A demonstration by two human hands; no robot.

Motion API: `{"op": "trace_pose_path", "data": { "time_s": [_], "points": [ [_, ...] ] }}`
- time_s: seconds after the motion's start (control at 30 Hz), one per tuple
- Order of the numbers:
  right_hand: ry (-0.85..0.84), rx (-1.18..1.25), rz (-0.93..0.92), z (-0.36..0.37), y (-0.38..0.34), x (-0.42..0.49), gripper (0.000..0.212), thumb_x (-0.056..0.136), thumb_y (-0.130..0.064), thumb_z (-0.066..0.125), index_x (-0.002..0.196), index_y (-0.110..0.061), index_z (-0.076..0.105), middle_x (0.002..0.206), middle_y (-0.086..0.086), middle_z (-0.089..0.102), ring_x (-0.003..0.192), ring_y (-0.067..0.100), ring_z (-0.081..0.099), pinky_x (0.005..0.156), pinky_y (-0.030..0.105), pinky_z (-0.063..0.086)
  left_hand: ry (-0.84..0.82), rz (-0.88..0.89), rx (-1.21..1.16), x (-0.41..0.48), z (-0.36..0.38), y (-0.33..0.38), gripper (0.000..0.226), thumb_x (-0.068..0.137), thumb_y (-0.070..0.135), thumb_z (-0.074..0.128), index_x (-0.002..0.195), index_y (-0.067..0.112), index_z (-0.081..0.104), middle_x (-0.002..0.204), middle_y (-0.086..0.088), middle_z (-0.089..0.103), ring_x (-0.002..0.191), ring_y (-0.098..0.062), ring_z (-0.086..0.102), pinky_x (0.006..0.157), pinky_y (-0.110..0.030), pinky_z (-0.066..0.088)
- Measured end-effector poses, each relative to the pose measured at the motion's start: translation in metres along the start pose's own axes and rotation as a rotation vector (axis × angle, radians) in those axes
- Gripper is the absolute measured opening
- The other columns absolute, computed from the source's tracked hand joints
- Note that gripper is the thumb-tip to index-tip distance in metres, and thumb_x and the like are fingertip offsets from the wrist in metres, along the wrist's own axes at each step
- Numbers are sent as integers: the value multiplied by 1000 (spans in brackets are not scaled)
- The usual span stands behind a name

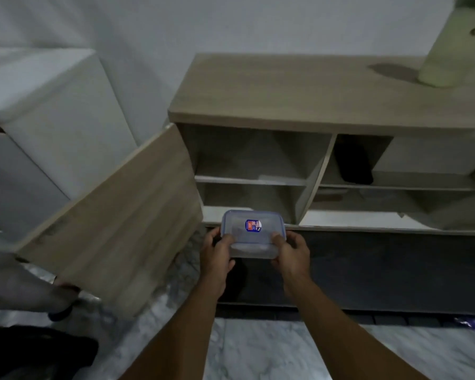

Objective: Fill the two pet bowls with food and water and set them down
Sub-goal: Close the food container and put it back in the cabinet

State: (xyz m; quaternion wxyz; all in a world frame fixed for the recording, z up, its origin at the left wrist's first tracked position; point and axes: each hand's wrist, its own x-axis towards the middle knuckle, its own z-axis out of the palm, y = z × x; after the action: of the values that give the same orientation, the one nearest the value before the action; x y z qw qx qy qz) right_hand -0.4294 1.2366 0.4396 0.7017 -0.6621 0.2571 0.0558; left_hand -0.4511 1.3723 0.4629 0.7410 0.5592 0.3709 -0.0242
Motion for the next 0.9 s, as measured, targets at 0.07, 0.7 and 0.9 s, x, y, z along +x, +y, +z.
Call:
{"op": "trace_pose_path", "data": {
  "time_s": [0.07,0.7,0.9],
  "points": [
    [-13,8,-28,6,29,23,16,81,-34,73,91,-31,61,112,8,65,99,29,65,87,54,56,-17,28,-5,30,-2,-27,40,85,24,61,123,34,55,117,-4,63,107,-24,61,69,-29,47],
    [-29,162,-261,54,132,146,39,84,-35,74,116,-19,59,110,8,63,97,24,68,81,42,61,-180,324,-51,188,-3,-107,44,74,24,56,116,36,61,118,0,65,112,-21,61,75,-31,49],
    [-20,160,-275,64,126,164,43,84,-36,73,120,-16,60,107,9,66,94,23,68,82,42,60,-165,457,-16,209,6,-110,50,82,-8,49,107,32,66,86,18,72,80,-3,63,62,-19,48]
  ]
}}
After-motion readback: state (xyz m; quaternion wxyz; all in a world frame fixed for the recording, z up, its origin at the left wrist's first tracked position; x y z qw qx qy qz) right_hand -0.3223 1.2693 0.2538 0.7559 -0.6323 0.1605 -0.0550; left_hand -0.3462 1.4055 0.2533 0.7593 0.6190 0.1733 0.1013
